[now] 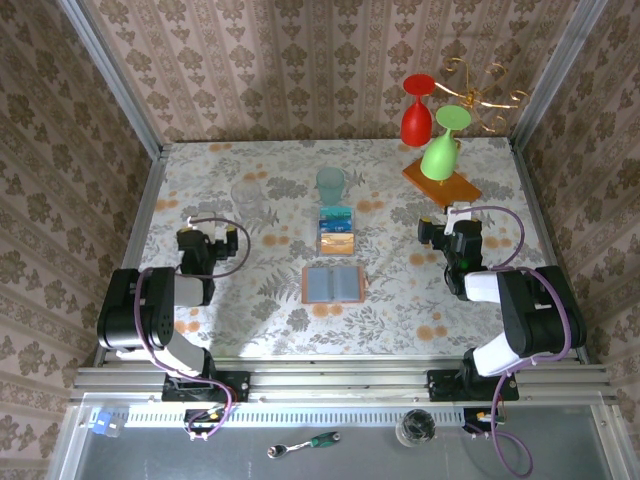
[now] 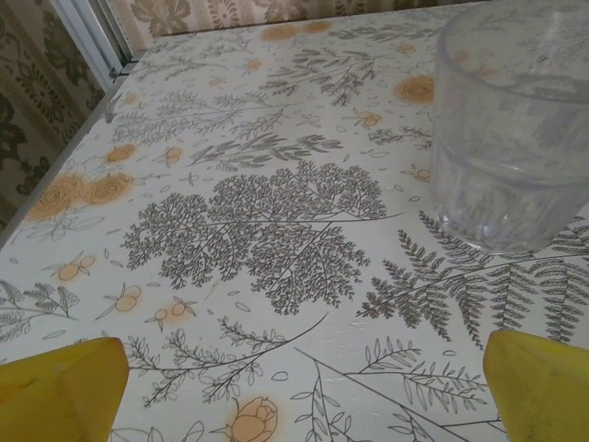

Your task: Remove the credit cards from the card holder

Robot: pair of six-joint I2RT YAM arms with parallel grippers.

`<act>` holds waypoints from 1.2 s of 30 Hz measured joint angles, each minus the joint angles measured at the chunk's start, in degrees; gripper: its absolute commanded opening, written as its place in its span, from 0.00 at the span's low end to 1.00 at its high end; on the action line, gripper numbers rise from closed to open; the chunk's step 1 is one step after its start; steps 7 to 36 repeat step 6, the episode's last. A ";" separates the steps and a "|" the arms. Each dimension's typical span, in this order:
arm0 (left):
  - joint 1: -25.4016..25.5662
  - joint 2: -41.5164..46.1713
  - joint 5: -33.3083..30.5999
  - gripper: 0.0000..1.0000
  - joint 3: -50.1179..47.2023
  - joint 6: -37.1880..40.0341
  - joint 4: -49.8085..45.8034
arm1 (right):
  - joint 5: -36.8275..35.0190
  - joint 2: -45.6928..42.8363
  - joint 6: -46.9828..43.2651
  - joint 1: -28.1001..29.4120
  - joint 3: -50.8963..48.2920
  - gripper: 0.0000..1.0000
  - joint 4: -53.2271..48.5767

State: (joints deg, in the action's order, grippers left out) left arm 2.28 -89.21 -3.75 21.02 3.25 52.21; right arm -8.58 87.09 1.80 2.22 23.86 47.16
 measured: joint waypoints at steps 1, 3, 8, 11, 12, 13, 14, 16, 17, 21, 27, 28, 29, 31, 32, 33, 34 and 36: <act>0.15 0.00 -0.04 1.00 0.00 0.17 0.26 | 0.00 0.04 0.00 0.00 0.00 1.00 0.02; 0.42 0.00 -0.04 1.00 0.00 0.48 0.61 | 0.00 0.09 0.00 0.00 0.00 1.00 0.02; 0.42 0.00 -0.07 1.00 0.00 0.70 0.81 | 0.02 0.13 0.00 0.00 -0.02 1.00 0.02; 0.42 0.00 -0.07 1.00 0.00 0.70 0.81 | 0.02 0.13 0.00 0.00 -0.02 1.00 0.02; 0.42 0.00 -0.07 1.00 0.00 0.70 0.81 | 0.02 0.13 0.00 0.00 -0.02 1.00 0.02; 0.42 0.00 -0.07 1.00 0.00 0.70 0.81 | 0.02 0.13 0.00 0.00 -0.02 1.00 0.02; 0.42 0.00 -0.07 1.00 0.00 0.70 0.81 | 0.02 0.13 0.00 0.00 -0.02 1.00 0.02; 0.42 0.00 -0.07 1.00 0.00 0.70 0.81 | 0.02 0.13 0.00 0.00 -0.02 1.00 0.02; 0.42 0.00 -0.07 1.00 0.00 0.70 0.81 | 0.02 0.13 0.00 0.00 -0.02 1.00 0.02; 0.42 0.00 -0.07 1.00 0.00 0.70 0.81 | 0.02 0.13 0.00 0.00 -0.02 1.00 0.02; 0.42 0.00 -0.07 1.00 0.00 0.70 0.81 | 0.02 0.13 0.00 0.00 -0.02 1.00 0.02; 0.42 0.00 -0.07 1.00 0.00 0.70 0.81 | 0.02 0.13 0.00 0.00 -0.02 1.00 0.02; 0.42 0.00 -0.07 1.00 0.00 0.70 0.81 | 0.02 0.13 0.00 0.00 -0.02 1.00 0.02; 0.42 0.00 -0.07 1.00 0.00 0.70 0.81 | 0.02 0.13 0.00 0.00 -0.02 1.00 0.02; 0.42 0.00 -0.07 1.00 0.00 0.70 0.81 | 0.02 0.13 0.00 0.00 -0.02 1.00 0.02; 0.42 0.00 -0.07 1.00 0.00 0.70 0.81 | 0.02 0.13 0.00 0.00 -0.02 1.00 0.02; 0.42 0.00 -0.07 1.00 0.00 0.70 0.81 | 0.02 0.13 0.00 0.00 -0.02 1.00 0.02; 0.42 0.00 -0.07 1.00 0.00 0.70 0.81 | 0.02 0.13 0.00 0.00 -0.02 1.00 0.02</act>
